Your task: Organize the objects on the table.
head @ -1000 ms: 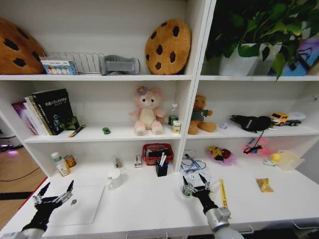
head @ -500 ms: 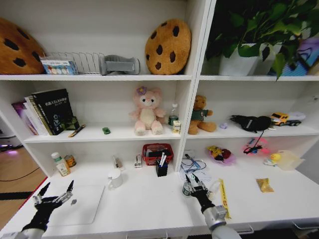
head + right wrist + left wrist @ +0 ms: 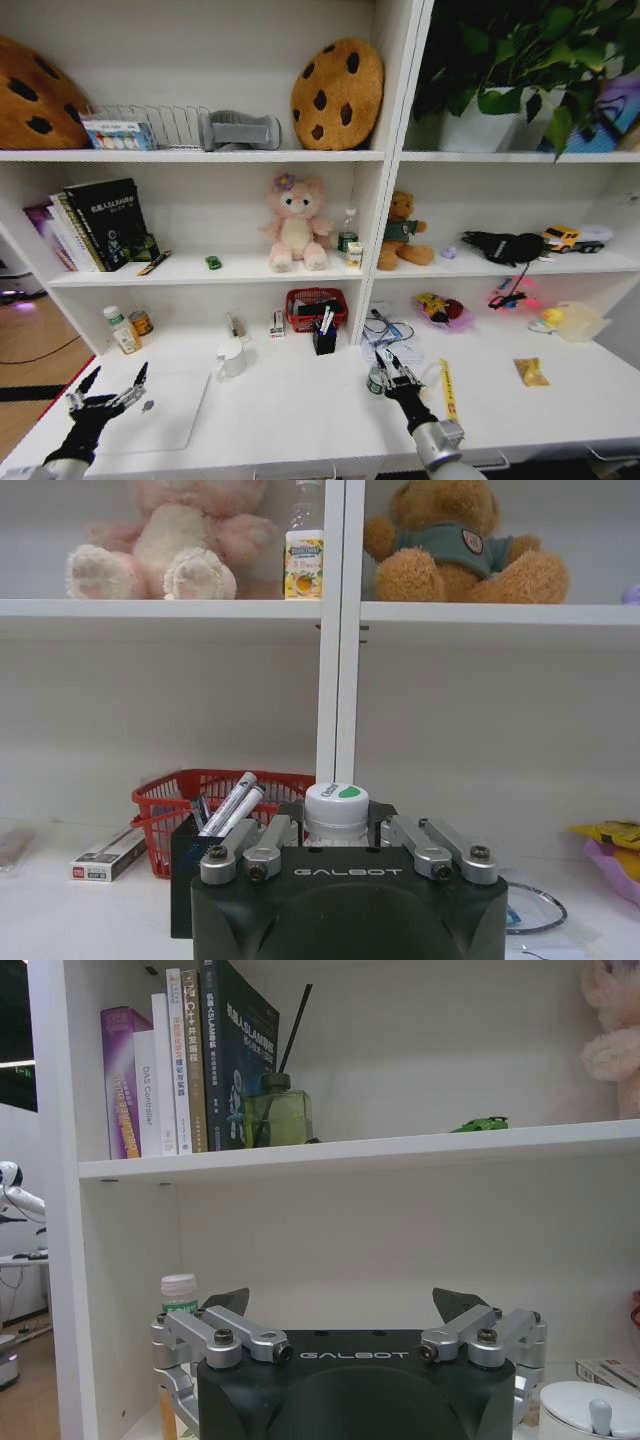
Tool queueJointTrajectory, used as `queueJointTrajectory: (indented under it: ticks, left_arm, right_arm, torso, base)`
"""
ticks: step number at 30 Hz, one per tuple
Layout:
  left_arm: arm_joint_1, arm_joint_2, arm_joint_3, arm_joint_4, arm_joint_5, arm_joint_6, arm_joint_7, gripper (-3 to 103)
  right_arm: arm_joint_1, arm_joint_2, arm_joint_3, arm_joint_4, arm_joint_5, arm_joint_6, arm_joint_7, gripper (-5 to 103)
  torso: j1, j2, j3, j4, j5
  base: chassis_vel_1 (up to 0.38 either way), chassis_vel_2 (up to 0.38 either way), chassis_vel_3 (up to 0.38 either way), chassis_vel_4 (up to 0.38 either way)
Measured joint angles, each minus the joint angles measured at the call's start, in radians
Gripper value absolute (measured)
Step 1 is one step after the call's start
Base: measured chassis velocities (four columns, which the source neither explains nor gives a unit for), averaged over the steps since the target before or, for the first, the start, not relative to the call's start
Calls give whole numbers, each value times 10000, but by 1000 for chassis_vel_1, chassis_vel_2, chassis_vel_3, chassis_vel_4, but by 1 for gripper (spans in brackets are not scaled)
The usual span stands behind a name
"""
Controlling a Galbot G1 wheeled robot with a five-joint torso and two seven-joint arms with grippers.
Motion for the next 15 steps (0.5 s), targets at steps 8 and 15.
queueJointTrajectory:
  ticks: [8,15]
  left_arm:
    - [0,0,0,0,0,0,0,100]
    - [0,0,0,0,0,0,0,100]
  right_arm:
    - [-1814,-163,509,1095,-896,373,-77,30]
    - [-4356,581,745,1589,-2485,1323,39,30]
  torso:
    - [0,0,0,1,-1]
    - [0,1,-1,-3,-1]
  base:
    - [0,0,0,0]
    - [0,0,0,0]
